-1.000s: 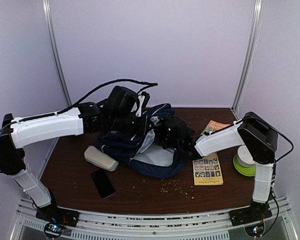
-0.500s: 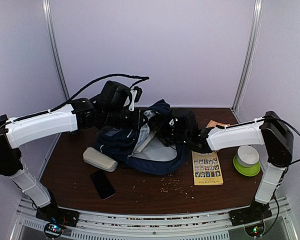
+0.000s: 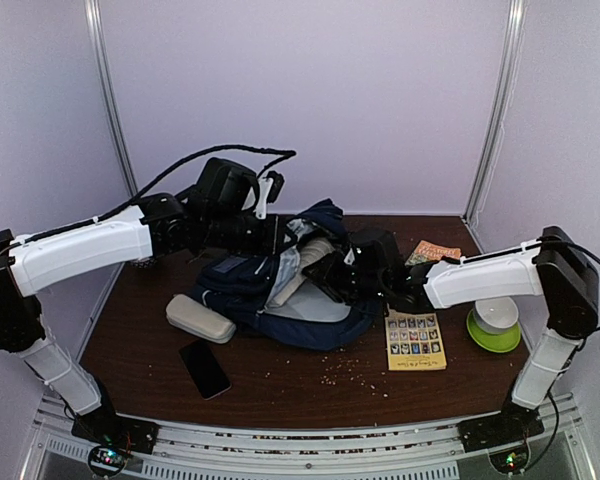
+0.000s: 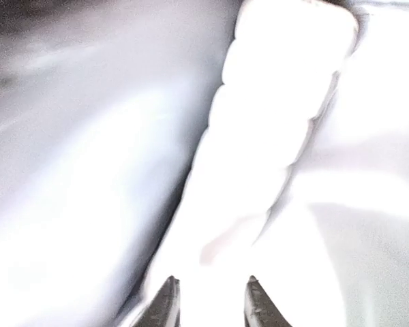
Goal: Pack the student bag
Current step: Place the stationery in the student bag.
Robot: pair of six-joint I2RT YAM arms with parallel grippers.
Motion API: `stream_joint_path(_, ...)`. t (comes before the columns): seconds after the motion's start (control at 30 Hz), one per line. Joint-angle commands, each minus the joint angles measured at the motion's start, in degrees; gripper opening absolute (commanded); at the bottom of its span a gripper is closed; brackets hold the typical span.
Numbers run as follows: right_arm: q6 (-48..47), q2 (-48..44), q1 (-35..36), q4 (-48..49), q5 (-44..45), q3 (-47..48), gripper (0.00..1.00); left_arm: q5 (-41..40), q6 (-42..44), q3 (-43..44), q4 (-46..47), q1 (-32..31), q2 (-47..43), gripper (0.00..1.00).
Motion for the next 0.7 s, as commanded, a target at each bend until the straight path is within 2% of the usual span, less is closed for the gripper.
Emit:
stream_joint_path(0.0, 3.67, 5.80, 0.18, 2.91, 3.13, 3.13, 0.23, 5.57, -1.85, 2.65, 14.87, -0.52, -2.56, 0.00)
stream_joint_path(0.13, 5.71, 10.12, 0.36, 3.60, 4.55, 7.69, 0.13, 7.18, -2.23, 2.30, 14.98, -1.18, -2.10, 0.00)
stream_joint_path(0.27, 5.17, 14.28, 0.77, 0.78, 3.60, 13.89, 0.12, 9.20, -2.26, 2.28, 15.31, -1.51, -1.69, 0.00)
stream_joint_path(0.37, 4.08, 16.63, 0.91, -3.00, 1.12, 17.47, 0.23, 9.97, -2.04, 2.14, 15.36, -1.52, -1.74, 0.00)
stream_joint_path(0.43, 3.48, 15.65, 0.90, -2.67, 0.33, 16.04, 0.31, 8.60, -1.38, 1.83, 15.00, -1.45, -2.15, 0.00)
stream_joint_path(0.67, -1.67, 1.95, 0.10, -1.94, -4.08, 5.93, 0.49, 2.94, 0.61, -0.43, 12.54, 1.33, -3.64, 0.00)
